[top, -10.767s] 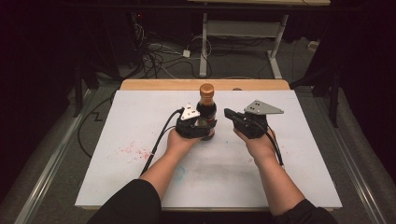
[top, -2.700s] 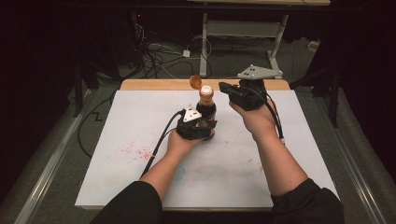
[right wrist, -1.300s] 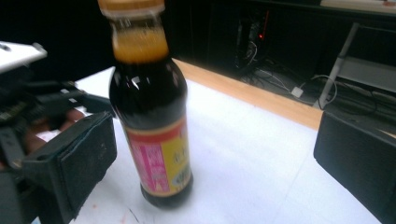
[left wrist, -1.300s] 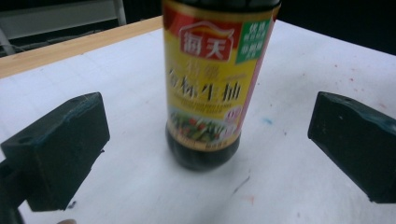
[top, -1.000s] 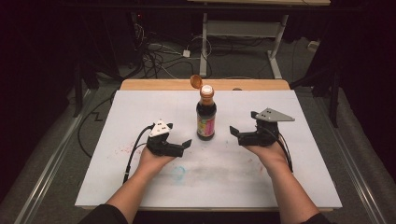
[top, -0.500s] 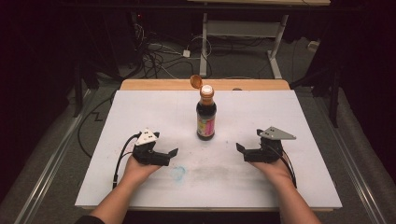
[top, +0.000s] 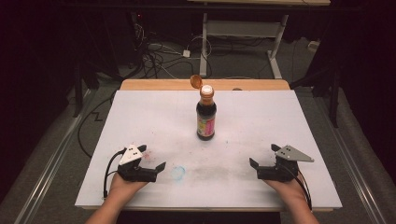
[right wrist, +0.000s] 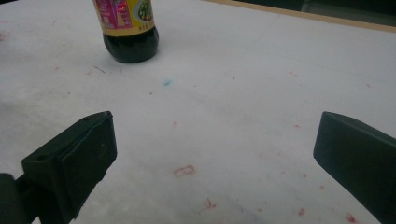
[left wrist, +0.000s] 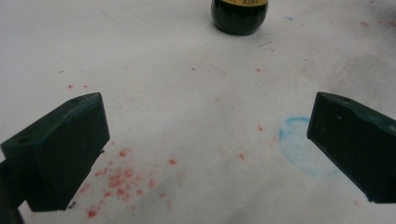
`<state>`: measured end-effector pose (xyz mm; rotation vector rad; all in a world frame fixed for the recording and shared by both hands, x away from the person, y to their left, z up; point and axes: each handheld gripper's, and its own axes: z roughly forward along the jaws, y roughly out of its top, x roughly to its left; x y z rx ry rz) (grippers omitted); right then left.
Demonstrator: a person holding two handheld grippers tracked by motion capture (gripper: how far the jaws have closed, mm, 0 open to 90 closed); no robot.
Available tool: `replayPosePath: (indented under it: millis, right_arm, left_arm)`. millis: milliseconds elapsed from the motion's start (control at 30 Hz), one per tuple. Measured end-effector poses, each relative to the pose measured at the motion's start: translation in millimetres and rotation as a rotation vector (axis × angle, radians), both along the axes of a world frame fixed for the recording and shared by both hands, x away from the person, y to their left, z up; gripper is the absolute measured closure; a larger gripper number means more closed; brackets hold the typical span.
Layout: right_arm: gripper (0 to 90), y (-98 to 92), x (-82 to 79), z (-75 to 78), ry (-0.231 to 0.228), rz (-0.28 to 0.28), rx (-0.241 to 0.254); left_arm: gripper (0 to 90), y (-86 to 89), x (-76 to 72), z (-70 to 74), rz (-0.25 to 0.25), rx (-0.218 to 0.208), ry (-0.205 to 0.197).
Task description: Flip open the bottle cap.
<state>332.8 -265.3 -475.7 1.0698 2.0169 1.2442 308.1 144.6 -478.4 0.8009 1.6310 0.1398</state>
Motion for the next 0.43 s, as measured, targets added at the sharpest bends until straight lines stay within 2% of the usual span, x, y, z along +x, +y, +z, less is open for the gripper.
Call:
replayPosePath:
  millis: [100,167,267,367,433]
  right_arm:
    - [0.2,-0.5,-1.9,-3.2,0.003,-0.006,-0.004]
    - [0.2,1.3,-0.9,-3.4,-0.003,-0.008,-0.015]
    - [0.2,2.8,-0.7,-3.5,-0.002,-0.009,-0.025]
    - [0.2,2.1,-1.5,-3.4,-0.007,-0.012,-0.021]
    - [0.2,2.1,-1.9,-3.5,-0.008,-0.017,-0.020]
  left_arm:
    - [0.0,2.3,-4.7,-2.2,-0.001,0.018,-0.043]
    - [0.0,-0.2,-4.9,-2.8,0.003,0.018,-0.030]
    - [0.0,1.4,-5.4,-3.4,-0.006,0.029,-0.048]
    - [0.0,1.6,-5.3,-2.9,0.001,0.019,-0.045]
    - [0.0,1.4,-5.5,-3.6,-0.007,0.031,-0.050]
